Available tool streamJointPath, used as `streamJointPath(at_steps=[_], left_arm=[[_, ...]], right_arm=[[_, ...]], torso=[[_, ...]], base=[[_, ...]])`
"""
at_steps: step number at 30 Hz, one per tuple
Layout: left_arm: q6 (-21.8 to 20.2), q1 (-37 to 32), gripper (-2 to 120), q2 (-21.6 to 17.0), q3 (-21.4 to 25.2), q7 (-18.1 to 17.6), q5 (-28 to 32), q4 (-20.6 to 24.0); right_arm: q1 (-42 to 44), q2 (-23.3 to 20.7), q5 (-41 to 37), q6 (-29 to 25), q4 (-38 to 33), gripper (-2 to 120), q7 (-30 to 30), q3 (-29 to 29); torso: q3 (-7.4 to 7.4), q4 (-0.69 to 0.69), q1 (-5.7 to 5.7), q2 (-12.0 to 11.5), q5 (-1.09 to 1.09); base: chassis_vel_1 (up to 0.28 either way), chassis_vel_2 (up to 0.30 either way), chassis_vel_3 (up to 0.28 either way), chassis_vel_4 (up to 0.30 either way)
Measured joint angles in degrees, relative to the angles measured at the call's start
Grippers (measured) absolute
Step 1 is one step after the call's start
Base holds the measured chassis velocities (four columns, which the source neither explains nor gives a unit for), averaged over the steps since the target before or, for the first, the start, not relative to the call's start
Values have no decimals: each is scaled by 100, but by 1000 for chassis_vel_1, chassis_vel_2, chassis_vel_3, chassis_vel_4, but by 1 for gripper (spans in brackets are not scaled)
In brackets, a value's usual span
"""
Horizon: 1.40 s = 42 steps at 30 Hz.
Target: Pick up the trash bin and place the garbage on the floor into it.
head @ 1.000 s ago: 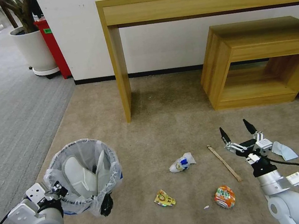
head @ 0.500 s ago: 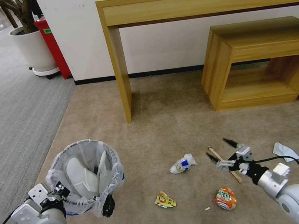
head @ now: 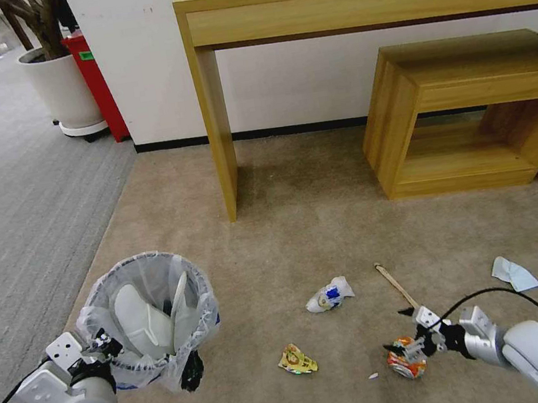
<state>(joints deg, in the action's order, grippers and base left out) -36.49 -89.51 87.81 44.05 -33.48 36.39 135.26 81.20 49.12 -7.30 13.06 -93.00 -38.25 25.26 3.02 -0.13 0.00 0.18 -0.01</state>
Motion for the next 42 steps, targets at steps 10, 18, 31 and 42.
streamJointPath(at_steps=[10, 18, 31, 42], left_arm=[[6, -41, 0, -11, -14, 3, -11, 55], [14, -77, 0, -69, 28, 3, 17, 78], [16, -91, 0, -68, 5, 0, 3, 107], [15, -56, 0, -12, -67, -4, -84, 92]], right_arm=[[47, 353, 229, -97, 539, 100, 66, -130], [-131, 621, 475, -273, 987, 85, 80, -212], [-374, 1023, 769, -569, 1499, 51, 98, -169], [-137, 802, 975, -686, 1240, 11, 62, -45]], torso=[[0, 0, 0, 0, 0], [0, 0, 0, 0, 1], [0, 0, 0, 0, -1], [0, -1, 0, 0, 1]], base=[[0, 0, 0, 0], [0, 0, 0, 0], [0, 0, 0, 0], [0, 0, 0, 0]])
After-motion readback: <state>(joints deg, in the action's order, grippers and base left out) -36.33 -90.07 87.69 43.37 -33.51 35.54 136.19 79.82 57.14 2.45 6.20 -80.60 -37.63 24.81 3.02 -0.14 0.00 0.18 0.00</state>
